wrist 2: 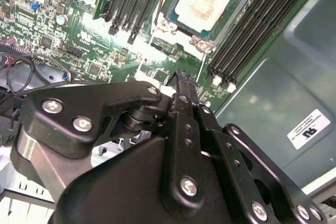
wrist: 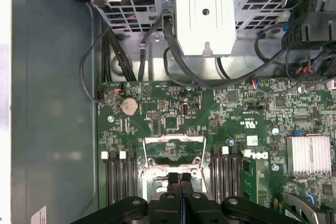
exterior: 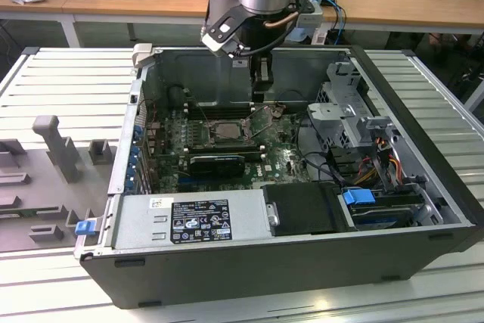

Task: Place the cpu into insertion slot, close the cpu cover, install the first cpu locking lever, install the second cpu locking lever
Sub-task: 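Close the cpu cover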

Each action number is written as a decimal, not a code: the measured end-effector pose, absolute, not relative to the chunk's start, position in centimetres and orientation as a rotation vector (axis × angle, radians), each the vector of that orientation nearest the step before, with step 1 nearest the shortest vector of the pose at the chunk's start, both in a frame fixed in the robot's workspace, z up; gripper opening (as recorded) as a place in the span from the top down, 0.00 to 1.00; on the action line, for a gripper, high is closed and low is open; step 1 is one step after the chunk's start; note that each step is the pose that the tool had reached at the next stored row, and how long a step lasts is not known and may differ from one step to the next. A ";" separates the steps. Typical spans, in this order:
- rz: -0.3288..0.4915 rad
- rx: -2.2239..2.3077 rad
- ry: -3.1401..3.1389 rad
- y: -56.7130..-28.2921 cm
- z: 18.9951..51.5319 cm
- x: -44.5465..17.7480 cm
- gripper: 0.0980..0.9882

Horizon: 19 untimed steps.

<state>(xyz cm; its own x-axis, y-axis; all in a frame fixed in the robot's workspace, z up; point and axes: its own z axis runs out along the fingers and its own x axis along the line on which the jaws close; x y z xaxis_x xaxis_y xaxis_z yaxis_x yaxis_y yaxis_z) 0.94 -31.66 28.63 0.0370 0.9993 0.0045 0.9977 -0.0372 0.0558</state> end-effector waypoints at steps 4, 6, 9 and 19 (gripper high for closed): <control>0.065 2.235 2.154 -31.7 28.6 1.3 0.99; 0.065 2.235 2.154 -31.7 28.6 1.5 0.99; 0.065 2.235 2.154 -31.7 28.6 1.6 0.99; 0.065 2.236 2.154 -31.7 28.6 2.1 0.99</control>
